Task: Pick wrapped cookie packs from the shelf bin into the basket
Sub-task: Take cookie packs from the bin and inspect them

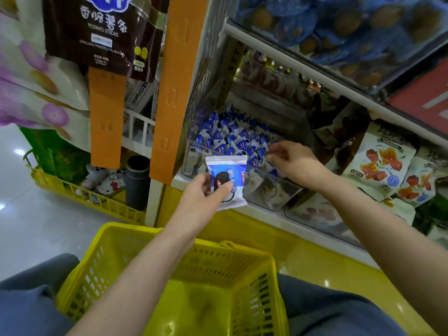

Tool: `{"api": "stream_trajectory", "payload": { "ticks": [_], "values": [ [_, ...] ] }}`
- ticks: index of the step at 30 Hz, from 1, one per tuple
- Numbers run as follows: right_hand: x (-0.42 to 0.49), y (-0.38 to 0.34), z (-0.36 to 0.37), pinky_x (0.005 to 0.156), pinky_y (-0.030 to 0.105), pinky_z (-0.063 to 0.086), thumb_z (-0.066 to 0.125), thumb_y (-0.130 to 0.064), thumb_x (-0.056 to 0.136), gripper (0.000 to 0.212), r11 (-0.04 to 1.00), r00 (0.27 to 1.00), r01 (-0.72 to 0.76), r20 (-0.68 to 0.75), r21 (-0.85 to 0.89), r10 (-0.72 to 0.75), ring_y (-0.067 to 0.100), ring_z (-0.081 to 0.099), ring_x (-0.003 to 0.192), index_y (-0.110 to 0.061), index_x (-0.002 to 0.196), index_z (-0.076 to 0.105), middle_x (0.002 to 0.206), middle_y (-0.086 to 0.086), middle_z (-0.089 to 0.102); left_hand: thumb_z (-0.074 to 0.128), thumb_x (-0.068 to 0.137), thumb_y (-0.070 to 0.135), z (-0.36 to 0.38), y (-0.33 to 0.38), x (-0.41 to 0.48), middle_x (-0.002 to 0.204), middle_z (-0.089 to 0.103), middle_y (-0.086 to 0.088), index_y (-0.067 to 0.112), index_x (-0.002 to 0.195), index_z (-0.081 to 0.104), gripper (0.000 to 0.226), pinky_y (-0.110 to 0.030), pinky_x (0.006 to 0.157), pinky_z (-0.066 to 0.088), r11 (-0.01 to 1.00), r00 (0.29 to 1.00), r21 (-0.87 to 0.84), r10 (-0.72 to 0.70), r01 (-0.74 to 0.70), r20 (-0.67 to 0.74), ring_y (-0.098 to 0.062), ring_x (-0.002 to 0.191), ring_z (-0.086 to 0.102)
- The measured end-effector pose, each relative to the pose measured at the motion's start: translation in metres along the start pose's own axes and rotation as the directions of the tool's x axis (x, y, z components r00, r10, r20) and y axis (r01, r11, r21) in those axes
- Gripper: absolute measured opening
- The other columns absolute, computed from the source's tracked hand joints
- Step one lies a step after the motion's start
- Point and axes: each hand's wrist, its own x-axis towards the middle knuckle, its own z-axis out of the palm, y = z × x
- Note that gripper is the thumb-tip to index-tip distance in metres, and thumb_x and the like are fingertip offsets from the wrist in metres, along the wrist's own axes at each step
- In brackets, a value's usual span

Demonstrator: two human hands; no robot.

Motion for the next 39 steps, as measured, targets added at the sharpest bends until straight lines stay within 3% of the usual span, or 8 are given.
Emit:
{"api": "stream_trajectory", "payload": {
  "ticks": [2, 6, 14, 17, 26, 32, 36, 39],
  "values": [
    [0.014, 0.003, 0.002, 0.083, 0.027, 0.044, 0.052, -0.028, 0.093, 0.033, 0.976, 0.988, -0.073, 0.116, -0.206, 0.099, 0.021, 0.056, 0.103, -0.011, 0.122, 0.054, 0.122, 0.008, 0.057, 0.059, 0.089, 0.022, -0.001, 0.003, 0.005, 0.099, 0.066, 0.012, 0.025, 0.106, 0.055, 0.017, -0.005, 0.064, 0.045, 1.0, 1.0, 0.005, 0.017, -0.017, -0.023, 0.005, 0.09, 0.06],
    [0.025, 0.007, 0.008, 0.077, 0.026, 0.04, 0.052, -0.024, 0.093, 0.028, 0.921, 0.964, -0.059, 0.218, -0.385, 0.153, 0.018, 0.052, 0.091, -0.008, 0.116, 0.057, 0.117, 0.01, 0.058, 0.06, 0.089, 0.021, -0.003, 0.005, 0.011, 0.095, 0.063, 0.012, 0.02, 0.106, 0.054, 0.019, -0.002, 0.058, 0.043, 0.999, 0.997, 0.009, 0.034, -0.034, -0.062, 0.007, 0.085, 0.057],
    [0.033, 0.017, 0.015, 0.076, 0.027, 0.048, 0.061, -0.029, 0.087, 0.027, 0.939, 0.965, -0.143, 0.166, -0.312, 0.202, 0.019, 0.06, 0.086, -0.005, 0.099, 0.067, 0.103, 0.009, 0.065, 0.059, 0.089, 0.02, -0.002, 0.002, 0.011, 0.096, 0.06, 0.009, 0.02, 0.109, 0.049, 0.022, 0.002, 0.053, 0.041, 1.0, 0.999, 0.019, 0.007, -0.006, -0.039, 0.007, 0.082, 0.054],
    [0.032, 0.017, 0.018, 0.056, 0.023, 0.044, 0.067, -0.042, 0.081, 0.035, 0.948, 0.957, -0.189, 0.168, -0.255, 0.236, 0.012, 0.057, 0.066, -0.007, 0.082, 0.066, 0.074, 0.003, 0.063, 0.058, 0.09, 0.02, -0.002, 0.002, 0.011, 0.093, 0.058, 0.012, 0.02, 0.109, 0.049, 0.022, 0.002, 0.051, 0.04, 1.0, 0.999, 0.015, -0.002, 0.002, -0.047, 0.007, 0.08, 0.053],
    [0.016, 0.004, 0.009, 0.053, 0.018, 0.039, 0.063, -0.019, 0.086, 0.021, 0.991, 0.981, -0.12, -0.158, -0.062, 0.109, 0.007, 0.053, 0.064, -0.022, 0.068, 0.054, 0.071, -0.005, 0.056, 0.058, 0.09, 0.022, -0.006, -0.002, 0.006, 0.105, 0.06, 0.004, 0.018, 0.115, 0.049, 0.026, -0.007, 0.052, 0.045, 0.998, 0.996, 0.043, -0.037, 0.041, -0.078, 0.0, 0.088, 0.055],
    [-0.033, -0.027, -0.023, 0.069, 0.027, 0.056, 0.06, -0.021, 0.088, 0.003, 0.956, 0.849, 0.244, -0.513, 0.163, -0.129, 0.01, 0.064, 0.079, -0.018, 0.088, 0.058, 0.082, -0.003, 0.064, 0.053, 0.093, 0.022, -0.004, 0.001, 0.003, 0.101, 0.063, -0.004, 0.012, 0.114, 0.052, 0.023, -0.034, 0.071, 0.055, 0.979, 0.984, -0.136, -0.164, 0.153, -0.07, -0.013, 0.08, 0.061],
    [-0.059, -0.053, -0.013, 0.058, 0.026, 0.057, 0.061, -0.017, 0.087, 0.006, 0.811, 0.983, 0.137, -0.178, 0.569, -0.042, 0.013, 0.07, 0.074, -0.015, 0.083, 0.058, 0.079, 0.007, 0.071, 0.05, 0.087, 0.043, -0.005, 0.003, -0.001, 0.08, 0.074, 0.003, 0.02, 0.096, 0.064, 0.028, -0.038, 0.07, 0.057, 0.926, 0.981, -0.326, -0.166, 0.191, 0.104, -0.013, 0.073, 0.07],
    [-0.071, -0.06, 0.011, 0.059, 0.027, 0.059, 0.06, -0.009, 0.087, 0.005, 0.742, 0.993, 0.044, 0.051, 0.669, -0.105, 0.017, 0.069, 0.067, -0.005, 0.086, 0.057, 0.08, 0.014, 0.07, 0.053, 0.077, 0.052, -0.007, 0.001, -0.004, 0.103, 0.072, -0.001, 0.027, 0.109, 0.065, 0.042, -0.038, 0.08, 0.054, 0.937, 0.964, -0.318, -0.062, 0.146, 0.259, -0.017, 0.095, 0.068]
  ]
}}
